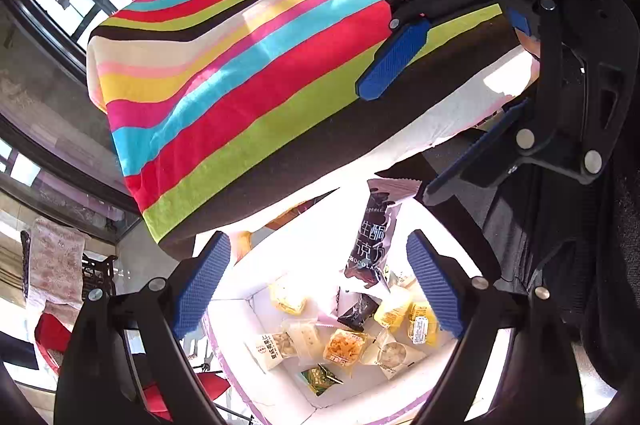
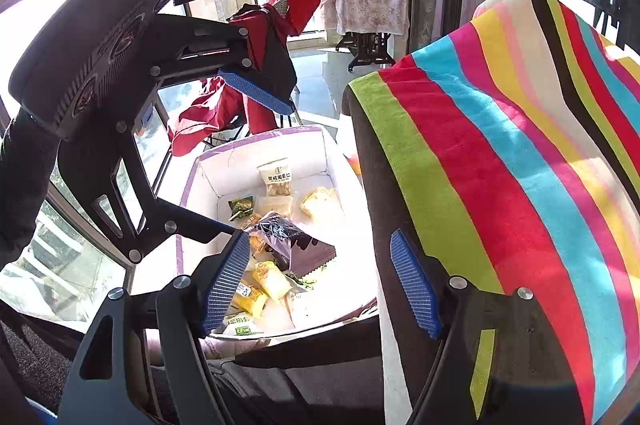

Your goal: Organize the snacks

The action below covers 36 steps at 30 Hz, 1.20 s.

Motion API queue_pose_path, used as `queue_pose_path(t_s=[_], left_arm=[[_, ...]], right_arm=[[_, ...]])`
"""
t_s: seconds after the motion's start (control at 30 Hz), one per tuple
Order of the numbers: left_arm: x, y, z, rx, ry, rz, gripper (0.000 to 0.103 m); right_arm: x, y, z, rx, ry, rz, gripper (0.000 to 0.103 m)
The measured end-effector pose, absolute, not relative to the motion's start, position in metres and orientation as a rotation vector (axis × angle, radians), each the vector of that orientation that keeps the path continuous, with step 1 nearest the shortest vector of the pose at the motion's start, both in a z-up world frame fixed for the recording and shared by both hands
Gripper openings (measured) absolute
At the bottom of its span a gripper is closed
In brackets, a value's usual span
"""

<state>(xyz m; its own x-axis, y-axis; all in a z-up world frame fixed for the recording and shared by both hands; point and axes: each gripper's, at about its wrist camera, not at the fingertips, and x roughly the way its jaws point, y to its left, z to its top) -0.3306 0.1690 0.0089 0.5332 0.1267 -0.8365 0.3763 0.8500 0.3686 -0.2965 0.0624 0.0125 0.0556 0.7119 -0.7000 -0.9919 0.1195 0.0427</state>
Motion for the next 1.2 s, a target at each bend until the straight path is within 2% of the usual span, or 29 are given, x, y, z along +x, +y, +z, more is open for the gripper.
queue_pose_path(t_s=[0.1,0.17,0.27,0.4,0.5,0.63,0.73,0.93,1.03,1.2], left_arm=[[-0.353,0.208,-0.012,0.386,1.054,0.002,0.091],[-0.368,0.233,-0.016,0.265,1.016,0.126,0.093],[-0.396,0.259,-0.004,0.108,0.829,0.356,0.101],[-0.429,0.276,0.028,-0.080,0.543,0.532,0.101],[-0.438,0.278,0.044,-0.132,0.461,0.588,0.101],[-0.428,0.269,0.041,-0.079,0.540,0.764,0.101],[-0.421,0.258,0.020,-0.032,0.617,0.877,0.101],[-0.420,0.254,-0.041,-0.309,0.819,0.783,0.101],[-0.420,0.247,-0.065,-0.332,0.888,0.802,0.101],[-0.417,0.247,-0.081,-0.391,0.945,0.790,0.101]], right_arm=[[-0.299,0.074,0.002,-0.553,0.691,1.377,0.073],[-0.298,0.075,0.000,-0.556,0.701,1.360,0.074],[-0.287,0.074,-0.001,-0.531,0.741,1.331,0.078],[-0.284,0.069,0.003,-0.493,0.781,1.312,0.086],[-0.291,0.073,0.008,-0.491,0.793,1.300,0.087],[-0.301,0.093,0.010,-0.528,0.827,1.230,0.087],[-0.306,0.114,-0.004,-0.572,0.934,1.215,0.087],[-0.307,0.142,-0.057,-0.680,1.052,1.062,0.087],[-0.306,0.146,-0.081,-0.690,1.116,1.028,0.087],[-0.309,0.148,-0.099,-0.727,1.113,0.980,0.087]])
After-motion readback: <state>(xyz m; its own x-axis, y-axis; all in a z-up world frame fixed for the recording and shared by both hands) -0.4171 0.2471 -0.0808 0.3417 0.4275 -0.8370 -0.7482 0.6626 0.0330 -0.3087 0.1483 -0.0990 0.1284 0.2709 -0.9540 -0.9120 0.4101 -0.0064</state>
